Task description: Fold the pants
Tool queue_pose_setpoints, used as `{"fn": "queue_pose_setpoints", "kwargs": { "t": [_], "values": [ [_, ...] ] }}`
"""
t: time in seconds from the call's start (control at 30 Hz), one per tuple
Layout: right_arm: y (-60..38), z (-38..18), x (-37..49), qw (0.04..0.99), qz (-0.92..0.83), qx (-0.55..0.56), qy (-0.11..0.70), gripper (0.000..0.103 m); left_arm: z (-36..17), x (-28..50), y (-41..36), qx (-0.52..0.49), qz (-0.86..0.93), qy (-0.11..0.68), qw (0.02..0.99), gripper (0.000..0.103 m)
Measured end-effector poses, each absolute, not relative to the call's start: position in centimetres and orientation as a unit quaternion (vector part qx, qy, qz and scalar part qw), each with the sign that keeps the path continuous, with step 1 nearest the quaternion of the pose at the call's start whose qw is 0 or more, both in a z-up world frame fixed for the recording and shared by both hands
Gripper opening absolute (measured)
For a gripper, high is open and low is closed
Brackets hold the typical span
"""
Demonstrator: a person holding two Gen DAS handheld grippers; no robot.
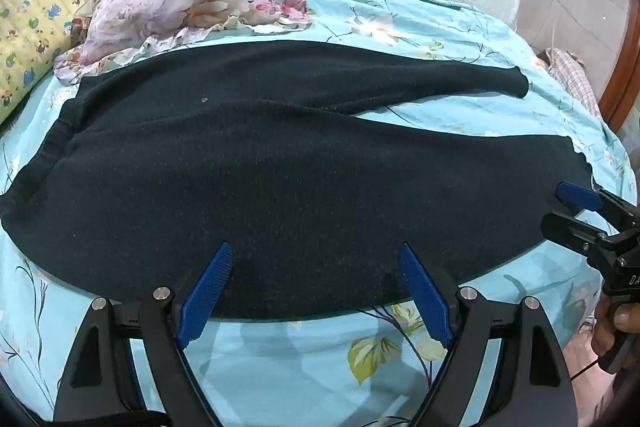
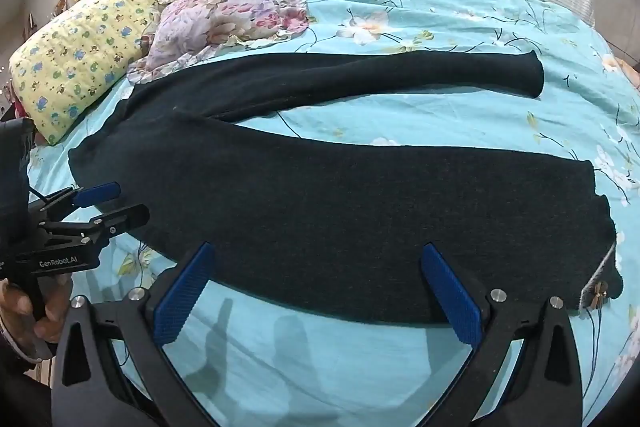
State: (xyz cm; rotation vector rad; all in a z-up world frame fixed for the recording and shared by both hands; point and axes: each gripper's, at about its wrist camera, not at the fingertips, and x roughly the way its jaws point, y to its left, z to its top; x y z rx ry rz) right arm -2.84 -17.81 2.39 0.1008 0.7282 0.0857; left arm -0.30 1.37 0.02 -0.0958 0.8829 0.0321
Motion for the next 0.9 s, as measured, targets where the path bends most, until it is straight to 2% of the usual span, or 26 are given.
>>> {"fn": "queue_pose_setpoints", "kwargs": {
  "t": [0.9],
  "values": [
    [-17.22,2.94,-2.76,0.932,0.048,0.045,0.355,0.103,0.25,-0.53,1.34,-0.052,0.012,0.424,0.904,0.086]
  ]
}}
